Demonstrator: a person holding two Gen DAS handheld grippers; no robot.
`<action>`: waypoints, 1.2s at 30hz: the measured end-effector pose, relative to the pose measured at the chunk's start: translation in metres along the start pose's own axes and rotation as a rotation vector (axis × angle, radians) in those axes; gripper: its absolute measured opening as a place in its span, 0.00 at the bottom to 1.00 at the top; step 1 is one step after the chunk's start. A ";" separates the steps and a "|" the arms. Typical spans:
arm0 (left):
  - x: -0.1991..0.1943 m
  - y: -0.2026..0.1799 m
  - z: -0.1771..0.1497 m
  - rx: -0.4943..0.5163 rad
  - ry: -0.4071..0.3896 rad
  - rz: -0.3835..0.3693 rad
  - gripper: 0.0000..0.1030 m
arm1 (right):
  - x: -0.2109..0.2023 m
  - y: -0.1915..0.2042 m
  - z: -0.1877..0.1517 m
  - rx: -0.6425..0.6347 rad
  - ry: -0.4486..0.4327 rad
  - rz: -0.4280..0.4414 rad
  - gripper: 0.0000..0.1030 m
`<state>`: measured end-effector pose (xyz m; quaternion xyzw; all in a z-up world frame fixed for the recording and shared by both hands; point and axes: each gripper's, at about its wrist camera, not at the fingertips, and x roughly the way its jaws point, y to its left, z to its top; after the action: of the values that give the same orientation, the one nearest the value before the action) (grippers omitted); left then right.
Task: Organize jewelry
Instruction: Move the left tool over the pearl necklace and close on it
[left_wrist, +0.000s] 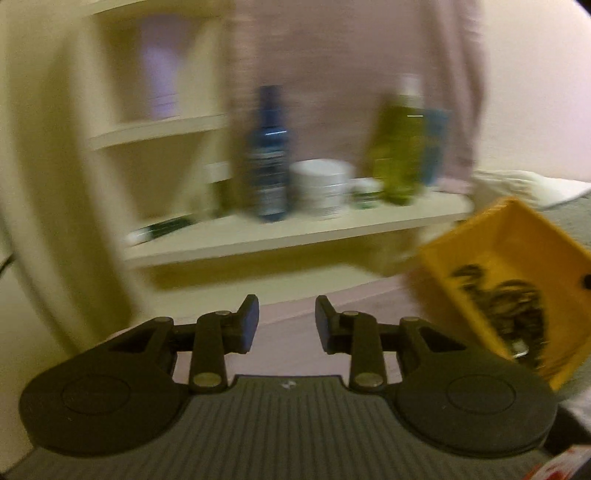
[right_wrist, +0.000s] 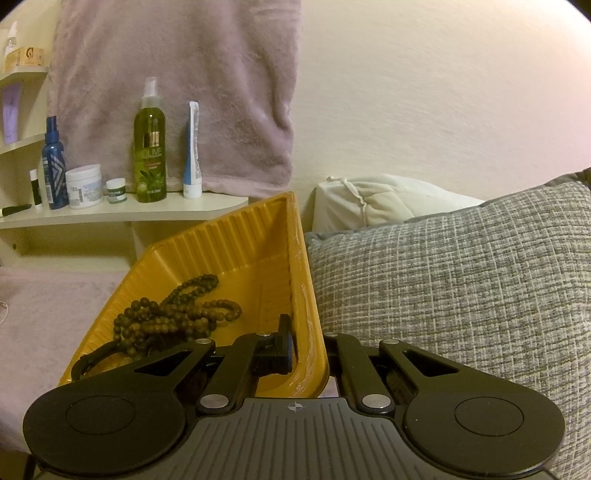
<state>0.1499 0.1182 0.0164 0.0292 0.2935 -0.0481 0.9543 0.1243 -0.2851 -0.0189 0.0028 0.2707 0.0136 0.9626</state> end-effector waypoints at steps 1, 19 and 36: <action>-0.003 0.012 -0.004 -0.011 0.002 0.034 0.29 | 0.000 0.000 0.000 -0.002 0.000 -0.001 0.05; 0.015 0.071 -0.084 -0.083 0.145 0.218 0.29 | 0.003 0.000 0.000 -0.022 0.014 -0.008 0.05; 0.039 0.068 -0.097 -0.074 0.196 0.220 0.02 | 0.008 0.000 0.001 -0.037 0.024 -0.017 0.05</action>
<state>0.1354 0.1906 -0.0833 0.0306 0.3817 0.0709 0.9211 0.1310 -0.2852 -0.0223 -0.0174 0.2819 0.0104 0.9592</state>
